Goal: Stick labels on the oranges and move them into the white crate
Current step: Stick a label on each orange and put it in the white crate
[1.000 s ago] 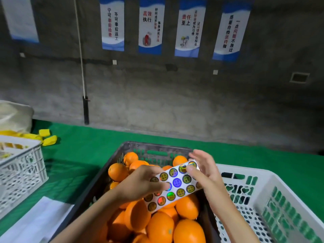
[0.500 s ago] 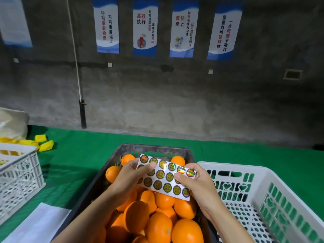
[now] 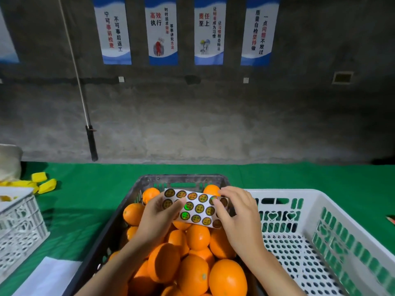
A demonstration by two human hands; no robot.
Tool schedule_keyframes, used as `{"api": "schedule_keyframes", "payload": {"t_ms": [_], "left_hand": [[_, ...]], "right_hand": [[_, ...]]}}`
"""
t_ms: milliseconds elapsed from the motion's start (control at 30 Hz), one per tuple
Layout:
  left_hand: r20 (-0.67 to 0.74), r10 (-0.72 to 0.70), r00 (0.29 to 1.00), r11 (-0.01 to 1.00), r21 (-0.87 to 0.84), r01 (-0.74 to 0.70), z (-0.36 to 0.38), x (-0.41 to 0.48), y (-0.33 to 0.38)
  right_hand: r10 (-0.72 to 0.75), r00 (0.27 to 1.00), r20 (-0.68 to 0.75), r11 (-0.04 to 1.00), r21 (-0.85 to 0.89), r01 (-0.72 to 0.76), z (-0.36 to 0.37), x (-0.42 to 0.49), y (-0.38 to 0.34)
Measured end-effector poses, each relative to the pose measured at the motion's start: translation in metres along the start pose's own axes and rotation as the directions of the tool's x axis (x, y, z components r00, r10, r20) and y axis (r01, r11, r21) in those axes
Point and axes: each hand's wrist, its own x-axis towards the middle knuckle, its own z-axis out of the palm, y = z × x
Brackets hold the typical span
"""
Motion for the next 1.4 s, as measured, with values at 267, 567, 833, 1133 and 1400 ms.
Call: {"api": "schedule_keyframes", "payload": {"t_ms": [267,567,833,1133,1400], "left_hand": [[0.102,0.110,0.989,0.967,0.220,-0.130,0.006,-0.004,-0.007],[0.182,0.081,0.980,0.976,0.185,-0.116,0.010,-0.007,-0.002],[0.166,0.007,0.986,0.978,0.203,-0.041,0.008,-0.004,-0.006],[-0.501,0.041,0.864,0.995,0.100,0.011,-0.019,0.015,-0.015],[-0.572,-0.038,0.819,0.994,0.064,0.091,-0.026,0.020,-0.021]], "right_hand": [[-0.206,0.978,-0.015,0.969,-0.140,0.202,0.005,-0.006,-0.008],[-0.251,0.968,-0.008,0.960,-0.132,0.248,0.007,-0.011,-0.007],[-0.309,0.951,0.001,0.936,-0.178,0.305,0.009,-0.012,-0.006],[0.364,0.898,0.248,0.868,0.259,-0.424,0.003,0.001,0.004],[0.236,0.563,0.792,0.889,0.057,-0.453,0.009,-0.004,0.012]]}}
